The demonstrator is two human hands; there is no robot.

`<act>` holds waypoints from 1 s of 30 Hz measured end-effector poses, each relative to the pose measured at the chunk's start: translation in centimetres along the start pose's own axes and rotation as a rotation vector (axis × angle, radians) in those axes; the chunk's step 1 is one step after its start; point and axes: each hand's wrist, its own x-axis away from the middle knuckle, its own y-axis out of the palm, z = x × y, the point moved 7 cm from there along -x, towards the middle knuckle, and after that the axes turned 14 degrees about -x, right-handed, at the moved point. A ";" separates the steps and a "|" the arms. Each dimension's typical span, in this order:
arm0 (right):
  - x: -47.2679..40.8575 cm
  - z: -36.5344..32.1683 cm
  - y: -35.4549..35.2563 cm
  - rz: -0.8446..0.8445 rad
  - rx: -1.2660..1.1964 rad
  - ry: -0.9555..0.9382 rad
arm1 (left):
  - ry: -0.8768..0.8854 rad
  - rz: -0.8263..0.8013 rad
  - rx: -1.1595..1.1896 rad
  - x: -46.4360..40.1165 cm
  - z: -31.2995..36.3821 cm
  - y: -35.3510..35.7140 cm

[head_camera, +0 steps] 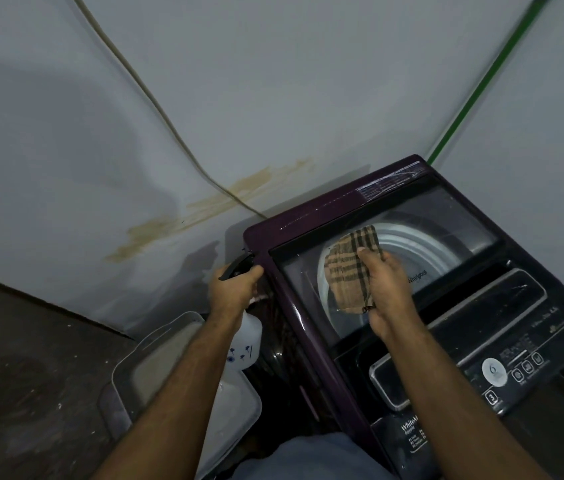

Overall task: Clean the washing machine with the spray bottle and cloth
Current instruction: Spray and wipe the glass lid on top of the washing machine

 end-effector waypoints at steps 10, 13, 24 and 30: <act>-0.1 -1.1 -1.2 -0.018 -0.044 -0.001 | 0.095 -0.089 -0.119 0.8 2.0 2.8; -0.5 -1.9 -2.5 -0.006 -0.060 -0.004 | 0.106 -0.095 -0.130 1.1 3.0 4.3; -2.6 -5.4 -8.1 0.088 -0.173 -0.020 | 0.210 -0.125 -0.232 3.0 9.9 11.0; -4.9 -7.9 -10.2 0.118 -0.202 -0.045 | 0.217 -0.165 -0.201 3.9 13.9 15.7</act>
